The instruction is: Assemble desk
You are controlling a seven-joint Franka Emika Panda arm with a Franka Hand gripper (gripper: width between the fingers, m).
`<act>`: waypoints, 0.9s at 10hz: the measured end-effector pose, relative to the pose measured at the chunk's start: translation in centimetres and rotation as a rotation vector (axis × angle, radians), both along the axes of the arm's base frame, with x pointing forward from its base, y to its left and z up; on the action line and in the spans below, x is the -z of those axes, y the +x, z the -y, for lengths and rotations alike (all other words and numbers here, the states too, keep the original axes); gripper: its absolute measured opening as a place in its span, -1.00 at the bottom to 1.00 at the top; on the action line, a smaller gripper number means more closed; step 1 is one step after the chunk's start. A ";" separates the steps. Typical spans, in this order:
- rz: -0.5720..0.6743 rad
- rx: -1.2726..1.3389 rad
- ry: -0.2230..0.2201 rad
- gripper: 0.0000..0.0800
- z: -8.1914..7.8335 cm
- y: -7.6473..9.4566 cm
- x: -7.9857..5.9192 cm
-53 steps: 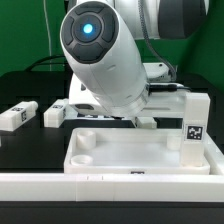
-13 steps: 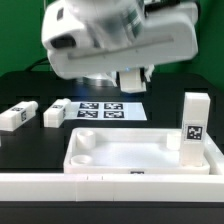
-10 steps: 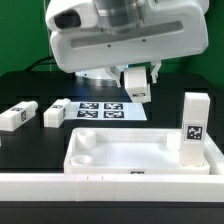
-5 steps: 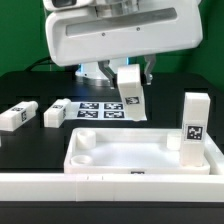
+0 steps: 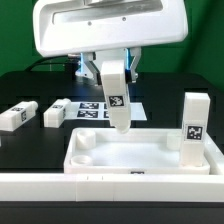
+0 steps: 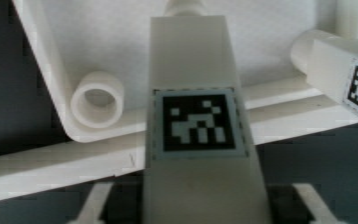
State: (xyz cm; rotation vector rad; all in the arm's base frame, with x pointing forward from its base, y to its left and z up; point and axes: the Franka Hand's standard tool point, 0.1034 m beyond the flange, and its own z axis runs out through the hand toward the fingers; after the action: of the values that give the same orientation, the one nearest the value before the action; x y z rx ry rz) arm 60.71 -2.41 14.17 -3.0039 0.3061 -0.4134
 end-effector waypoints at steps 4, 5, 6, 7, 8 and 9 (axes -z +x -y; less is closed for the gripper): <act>0.192 0.011 -0.099 -0.27 1.6 0.8 -0.2; 0.178 0.017 -0.088 -0.27 1.9 1.2 -0.6; 0.164 0.023 -0.075 -0.27 1.8 1.4 -0.9; 0.166 0.021 -0.078 -0.27 1.8 1.4 -0.7; 0.164 0.021 -0.078 -0.27 1.8 1.3 -0.5; 0.164 0.008 -0.086 -0.27 2.0 1.3 -0.5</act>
Offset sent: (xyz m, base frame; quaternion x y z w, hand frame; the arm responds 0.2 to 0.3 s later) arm 0.0118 -0.0142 0.0101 -0.0169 0.0224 -0.0359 0.9990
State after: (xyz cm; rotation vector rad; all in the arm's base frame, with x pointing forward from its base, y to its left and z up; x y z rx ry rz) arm 62.05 -4.42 14.64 -3.0265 0.2930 -0.6861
